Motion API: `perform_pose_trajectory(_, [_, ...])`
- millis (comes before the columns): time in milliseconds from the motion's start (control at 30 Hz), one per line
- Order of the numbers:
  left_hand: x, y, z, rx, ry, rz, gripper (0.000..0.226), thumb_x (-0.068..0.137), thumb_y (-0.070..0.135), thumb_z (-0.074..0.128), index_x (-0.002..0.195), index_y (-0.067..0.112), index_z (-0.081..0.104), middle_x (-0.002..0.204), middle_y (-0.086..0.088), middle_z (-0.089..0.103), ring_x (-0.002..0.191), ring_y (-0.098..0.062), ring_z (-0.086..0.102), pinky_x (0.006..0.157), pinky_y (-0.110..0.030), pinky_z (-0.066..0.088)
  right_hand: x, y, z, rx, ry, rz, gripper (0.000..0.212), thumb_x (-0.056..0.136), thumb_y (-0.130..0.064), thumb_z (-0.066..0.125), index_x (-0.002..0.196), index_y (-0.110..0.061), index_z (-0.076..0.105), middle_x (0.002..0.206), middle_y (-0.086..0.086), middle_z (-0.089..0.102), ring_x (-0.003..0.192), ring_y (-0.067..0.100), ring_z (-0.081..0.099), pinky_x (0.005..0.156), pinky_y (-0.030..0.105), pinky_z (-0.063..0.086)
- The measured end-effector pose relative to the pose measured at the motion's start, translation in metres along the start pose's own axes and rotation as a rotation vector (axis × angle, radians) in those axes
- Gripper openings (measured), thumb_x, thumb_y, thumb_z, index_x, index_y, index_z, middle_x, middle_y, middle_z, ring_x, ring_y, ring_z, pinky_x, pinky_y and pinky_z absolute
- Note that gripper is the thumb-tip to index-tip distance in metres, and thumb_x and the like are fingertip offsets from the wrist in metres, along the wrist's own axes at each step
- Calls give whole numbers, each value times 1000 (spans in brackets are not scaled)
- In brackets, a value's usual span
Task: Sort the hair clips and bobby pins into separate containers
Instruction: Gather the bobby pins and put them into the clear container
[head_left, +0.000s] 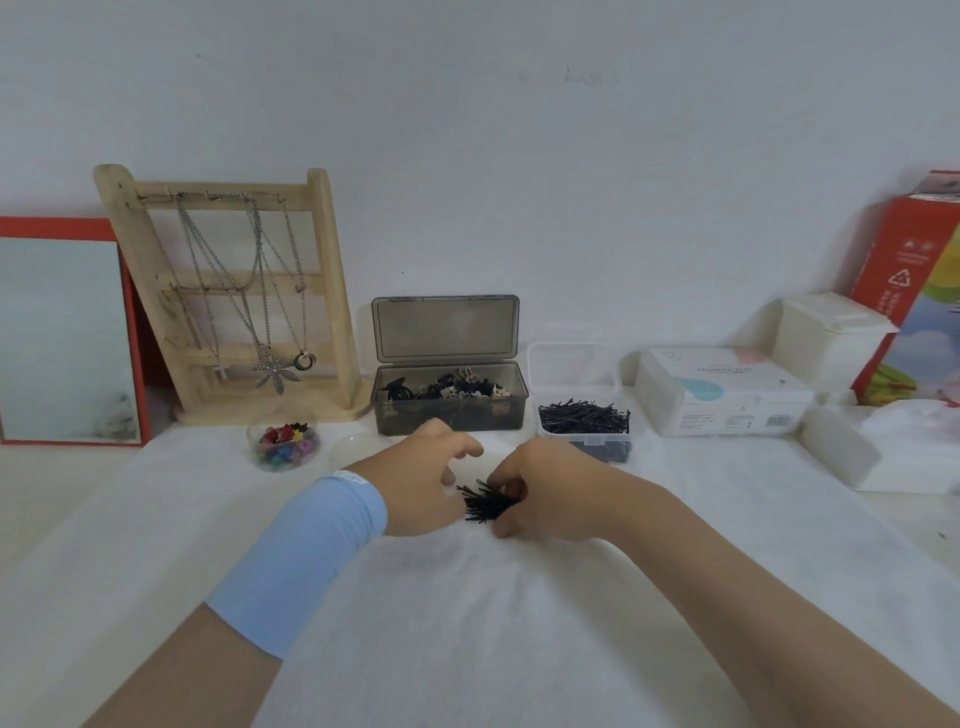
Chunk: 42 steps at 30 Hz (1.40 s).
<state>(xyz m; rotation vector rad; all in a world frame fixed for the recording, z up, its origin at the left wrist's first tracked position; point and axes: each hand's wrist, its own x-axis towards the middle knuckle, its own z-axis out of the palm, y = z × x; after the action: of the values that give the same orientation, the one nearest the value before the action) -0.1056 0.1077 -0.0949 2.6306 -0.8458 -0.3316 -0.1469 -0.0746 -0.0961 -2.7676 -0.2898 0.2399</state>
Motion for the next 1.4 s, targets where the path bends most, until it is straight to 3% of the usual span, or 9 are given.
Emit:
perform_pose_trajectory(100, [0,5,4,129,-63,-3,58,77,49,75,129,31,59,126,12,44,109,-9,53,94,-28,47,2,1,1,62,2,4,19,76,-26,77,95,-27,77,81,-8,67,81,18,66,71,32,55])
perform_pose_trajectory(200, [2,8,5,182,-3,45,26,85,34,70,110,28,74,108,3,61,100,-18,59,91,-35,51,1,2,2,99,24,15,25,76,-24,77,100,-29,79,87,-5,73,83,17,68,74,32,58])
perform_pose_trajectory(400, [1,9,1,124,-9,-14,45,75,55,70,115,35,64,109,15,63,101,-11,59,90,-29,50,5,1,7,118,65,16,19,77,-28,75,96,-28,80,71,0,66,62,16,53,58,25,44])
perform_pose_trajectory(600, [6,2,3,239,17,15,24,91,22,58,106,30,76,102,4,72,99,-20,60,92,-31,50,4,3,3,35,43,-3,20,82,-27,74,102,-26,79,78,0,71,73,18,61,57,22,42])
perform_pose_trajectory(733, [6,2,3,212,-29,19,42,87,42,63,128,32,64,117,6,63,108,-18,57,91,-27,46,10,-9,-2,-155,-73,-2,26,91,-26,66,114,-21,75,84,5,62,76,21,54,57,25,37])
perform_pose_trajectory(833, [12,6,10,237,-28,27,35,84,40,68,117,30,71,102,2,61,94,-21,57,77,-27,45,13,-15,-3,-248,-62,4,26,94,-22,60,115,-12,73,93,11,65,79,25,55,63,24,38])
perform_pose_trajectory(1067, [21,12,18,180,28,20,26,89,22,63,111,30,75,94,0,69,88,-23,60,75,-25,44,8,-4,3,-292,17,-27,19,90,-18,65,104,-9,74,86,13,62,80,27,57,72,31,49])
perform_pose_trajectory(1267, [17,20,20,163,57,23,23,90,25,64,109,27,76,98,-1,73,92,-22,64,85,-30,51,6,2,9,-414,35,-48,17,93,-13,56,102,-8,70,87,9,59,80,28,56,66,32,44])
perform_pose_trajectory(1400, [16,33,-2,76,69,57,21,88,28,68,107,32,76,89,5,72,82,-16,63,75,-24,47,0,7,-16,-352,54,-32,18,95,-19,59,106,-12,71,97,11,67,93,29,64,68,30,43])
